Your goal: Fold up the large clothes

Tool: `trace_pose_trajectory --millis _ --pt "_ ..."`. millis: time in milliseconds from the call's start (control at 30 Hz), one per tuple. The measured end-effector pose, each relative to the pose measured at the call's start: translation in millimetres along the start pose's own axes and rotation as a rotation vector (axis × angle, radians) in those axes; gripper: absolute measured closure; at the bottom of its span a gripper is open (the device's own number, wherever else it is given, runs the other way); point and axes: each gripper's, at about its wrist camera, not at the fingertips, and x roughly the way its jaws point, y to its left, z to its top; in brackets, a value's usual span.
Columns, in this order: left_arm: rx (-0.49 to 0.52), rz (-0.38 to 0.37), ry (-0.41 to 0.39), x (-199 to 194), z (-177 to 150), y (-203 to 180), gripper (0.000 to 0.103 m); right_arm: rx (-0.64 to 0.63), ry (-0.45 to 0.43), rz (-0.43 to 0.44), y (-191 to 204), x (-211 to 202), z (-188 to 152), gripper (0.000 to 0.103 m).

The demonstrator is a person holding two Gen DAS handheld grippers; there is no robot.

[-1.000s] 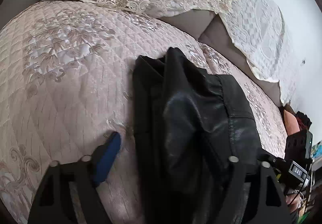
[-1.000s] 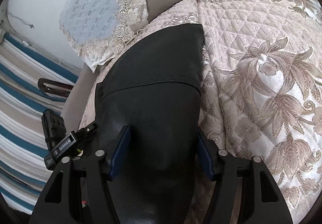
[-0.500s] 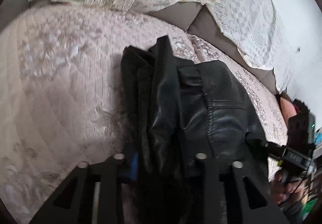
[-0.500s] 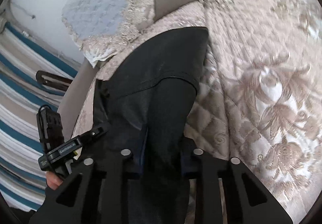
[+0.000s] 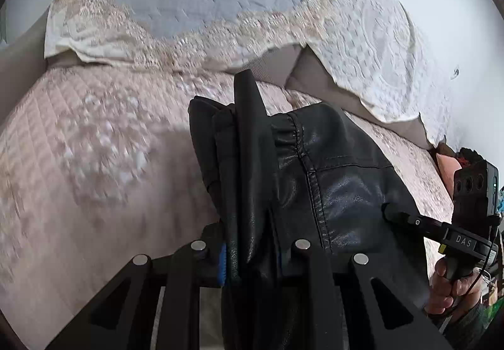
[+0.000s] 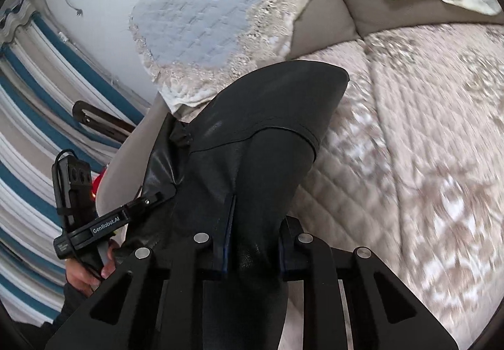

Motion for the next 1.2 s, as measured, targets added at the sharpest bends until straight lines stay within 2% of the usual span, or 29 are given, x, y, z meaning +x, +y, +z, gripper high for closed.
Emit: trace_pose_trajectory --millis 300,467,533,567,600,667,900,967,1100,1167,1200 --pt "-0.025 0.039 -0.035 20.9 52.1 48.9 0.081 -0.038 0.001 0.034 16.7 61.4 52.5 0.081" --pt "-0.032 0.058 -0.003 60.4 59.0 81.8 0.081 -0.017 0.041 0.029 2.6 108.6 62.6 0.080" --pt "-0.076 0.078 0.061 87.6 49.6 101.1 0.076 0.007 0.099 -0.013 -11.4 131.5 57.1 0.074" --pt "-0.104 0.067 0.065 94.9 42.5 110.5 0.071 0.009 0.122 -0.043 -17.7 140.6 52.4 0.065" --pt "-0.128 0.040 0.046 93.8 39.6 115.9 0.070 0.016 0.117 -0.045 -21.7 141.5 49.0 0.061" --pt "-0.162 0.013 0.023 86.8 35.7 121.7 0.068 0.031 0.101 -0.025 -25.8 134.5 46.1 0.061" --pt "-0.168 0.059 -0.045 36.5 29.2 117.4 0.071 -0.051 0.038 -0.113 -6.1 87.8 40.7 0.060" --pt "-0.139 0.089 -0.080 17.1 24.2 106.8 0.071 -0.087 0.016 -0.128 7.9 72.4 35.3 0.060" --pt "-0.067 0.083 -0.138 -14.4 4.9 74.5 0.071 -0.195 0.006 -0.134 41.5 55.9 15.2 0.061" --pt "-0.036 0.101 -0.126 -11.5 -6.4 66.2 0.071 -0.234 0.028 -0.154 50.9 59.4 5.4 0.061" --pt "-0.030 0.112 -0.105 -3.8 -10.3 65.7 0.071 -0.244 0.049 -0.164 51.8 63.7 0.2 0.064"
